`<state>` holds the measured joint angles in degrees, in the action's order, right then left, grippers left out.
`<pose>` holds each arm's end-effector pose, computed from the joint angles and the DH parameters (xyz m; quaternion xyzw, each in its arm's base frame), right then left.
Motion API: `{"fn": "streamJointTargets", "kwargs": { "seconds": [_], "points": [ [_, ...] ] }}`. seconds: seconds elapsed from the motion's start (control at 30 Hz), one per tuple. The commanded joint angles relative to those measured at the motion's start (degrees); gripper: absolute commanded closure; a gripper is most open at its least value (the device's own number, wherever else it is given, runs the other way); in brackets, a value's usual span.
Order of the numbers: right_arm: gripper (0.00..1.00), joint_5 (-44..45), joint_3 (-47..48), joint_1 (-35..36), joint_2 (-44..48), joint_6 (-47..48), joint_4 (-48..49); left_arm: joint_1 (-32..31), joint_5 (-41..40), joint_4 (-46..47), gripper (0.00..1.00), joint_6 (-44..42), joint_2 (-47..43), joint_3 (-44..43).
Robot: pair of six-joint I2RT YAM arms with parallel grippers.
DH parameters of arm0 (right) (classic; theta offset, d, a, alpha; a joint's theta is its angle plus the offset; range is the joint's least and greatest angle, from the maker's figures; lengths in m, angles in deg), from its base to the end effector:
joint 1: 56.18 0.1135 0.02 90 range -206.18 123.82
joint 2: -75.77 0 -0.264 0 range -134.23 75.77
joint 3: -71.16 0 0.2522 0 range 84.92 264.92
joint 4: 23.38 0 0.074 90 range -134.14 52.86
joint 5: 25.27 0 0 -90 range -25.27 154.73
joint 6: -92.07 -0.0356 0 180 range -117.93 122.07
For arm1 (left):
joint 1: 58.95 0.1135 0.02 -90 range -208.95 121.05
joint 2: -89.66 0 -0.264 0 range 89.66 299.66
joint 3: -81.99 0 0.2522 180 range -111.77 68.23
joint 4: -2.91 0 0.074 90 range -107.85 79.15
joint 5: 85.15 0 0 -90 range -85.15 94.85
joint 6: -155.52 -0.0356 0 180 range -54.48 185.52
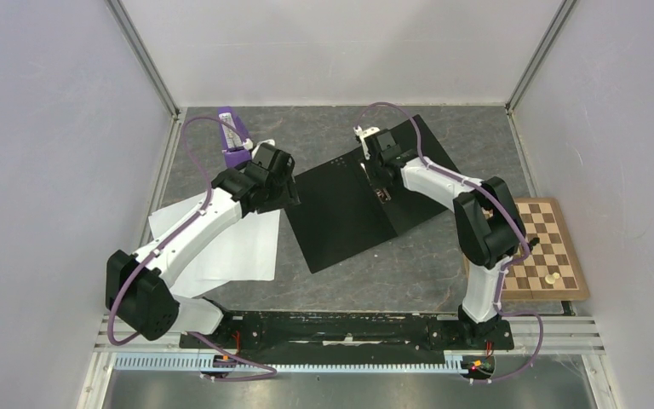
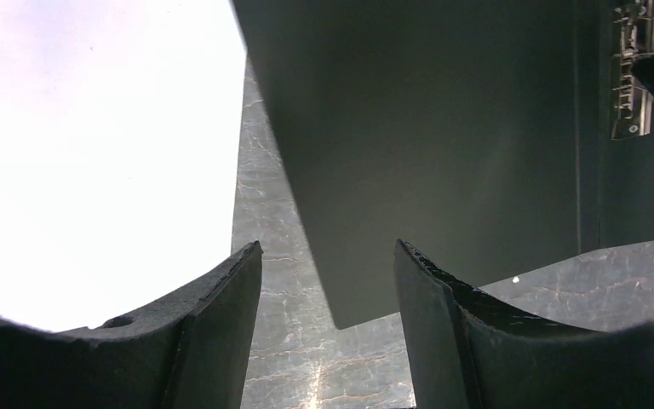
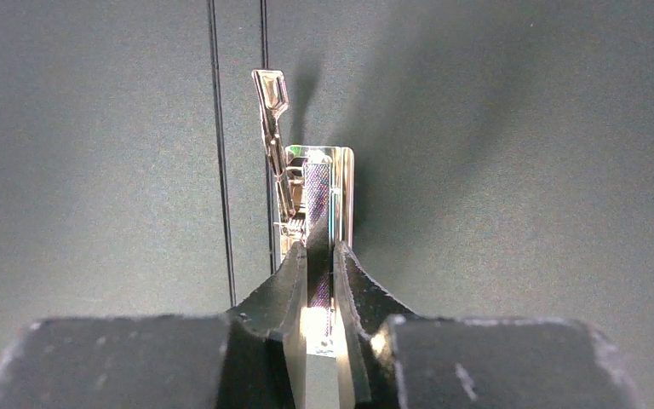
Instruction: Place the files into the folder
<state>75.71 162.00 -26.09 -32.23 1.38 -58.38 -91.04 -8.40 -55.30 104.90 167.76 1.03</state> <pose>0.3576 0.1994 0.2041 -0.2089 0.9187 -0.0016 0.3352 0.2409 -0.1414 0.2950 -0.0946 0.9442 -0.0834 0.3044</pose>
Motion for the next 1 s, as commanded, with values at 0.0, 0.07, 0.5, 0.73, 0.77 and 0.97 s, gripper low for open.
{"fn": "streamJointTargets", "kwargs": {
  "seconds": [0.0,0.07,0.5,0.73,0.77,0.97],
  "points": [
    [0.93,-2.28,4.74,-2.75,-3.16,5.3,0.43,2.31,0.9,1.64,0.35,0.25,0.94,0.23],
    [0.91,-2.89,5.89,-3.8,-4.52,5.52,0.53,2.7,1.03,1.93,0.35,0.56,1.43,0.39],
    [0.23,-4.47,8.97,-4.21,-0.96,-0.87,-3.63,18.16,3.34,3.41,0.24,3.42,2.31,3.38],
    [0.15,-15.67,-0.05,5.38,3.7,-11.71,8.62,36.5,5.13,5.64,0.14,2.01,1.84,7.9],
    [0.14,-16.38,-0.87,6.63,3.4,-13.16,10.41,39.28,5.57,6.42,0.13,1.47,1.65,9.06],
    [0.07,-19.96,-0.69,13.49,-0.59,-18.34,19.15,53.25,6.4,10.1,0.12,-0.26,-2.31,16.93]
  ]
}}
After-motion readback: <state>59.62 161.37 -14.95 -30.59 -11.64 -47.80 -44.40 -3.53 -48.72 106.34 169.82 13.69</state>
